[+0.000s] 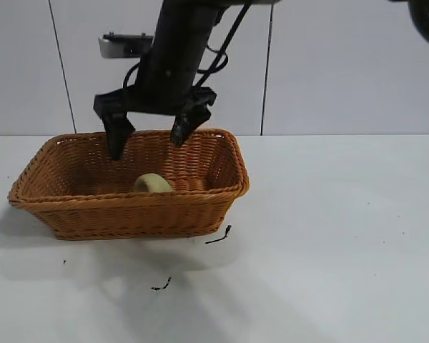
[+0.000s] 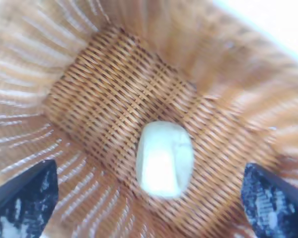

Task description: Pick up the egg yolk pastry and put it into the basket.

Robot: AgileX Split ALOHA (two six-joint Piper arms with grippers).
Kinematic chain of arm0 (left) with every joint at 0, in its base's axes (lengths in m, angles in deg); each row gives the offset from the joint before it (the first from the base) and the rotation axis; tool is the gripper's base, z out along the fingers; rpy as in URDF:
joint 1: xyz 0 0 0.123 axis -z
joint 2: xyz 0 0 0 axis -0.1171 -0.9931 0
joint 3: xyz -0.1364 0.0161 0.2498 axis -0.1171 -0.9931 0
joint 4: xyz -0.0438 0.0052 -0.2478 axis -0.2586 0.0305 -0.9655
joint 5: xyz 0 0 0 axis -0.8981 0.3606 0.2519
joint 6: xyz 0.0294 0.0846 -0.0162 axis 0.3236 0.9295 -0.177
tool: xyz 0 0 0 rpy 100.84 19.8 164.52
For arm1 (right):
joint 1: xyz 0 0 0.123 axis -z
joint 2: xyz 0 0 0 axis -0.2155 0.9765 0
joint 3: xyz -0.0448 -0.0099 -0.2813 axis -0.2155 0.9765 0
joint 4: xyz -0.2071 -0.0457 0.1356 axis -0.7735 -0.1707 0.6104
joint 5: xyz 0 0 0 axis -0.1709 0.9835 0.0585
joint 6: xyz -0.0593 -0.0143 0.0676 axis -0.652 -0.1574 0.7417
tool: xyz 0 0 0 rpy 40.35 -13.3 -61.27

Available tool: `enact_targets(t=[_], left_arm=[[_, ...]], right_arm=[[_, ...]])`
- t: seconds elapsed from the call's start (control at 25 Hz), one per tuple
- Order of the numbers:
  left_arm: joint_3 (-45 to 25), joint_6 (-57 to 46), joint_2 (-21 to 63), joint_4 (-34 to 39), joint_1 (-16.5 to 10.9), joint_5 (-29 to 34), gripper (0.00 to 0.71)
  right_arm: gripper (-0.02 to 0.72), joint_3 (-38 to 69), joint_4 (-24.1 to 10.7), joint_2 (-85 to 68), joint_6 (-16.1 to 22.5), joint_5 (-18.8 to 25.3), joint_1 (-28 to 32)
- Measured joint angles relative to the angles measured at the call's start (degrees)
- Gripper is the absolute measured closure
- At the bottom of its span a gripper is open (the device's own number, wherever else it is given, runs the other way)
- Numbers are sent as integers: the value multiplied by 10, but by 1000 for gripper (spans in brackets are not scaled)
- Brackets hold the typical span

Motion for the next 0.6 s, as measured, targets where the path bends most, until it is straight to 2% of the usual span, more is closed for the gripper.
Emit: enact_targets(t=[0.32,0.6], left_arm=[[0,0,0,0,0,0,14],[0,0,0,0,0,0,14]], right_arm=[[10,0,-8,-3,-15,4,148],[10,0,-8,-3,-19,39,271]])
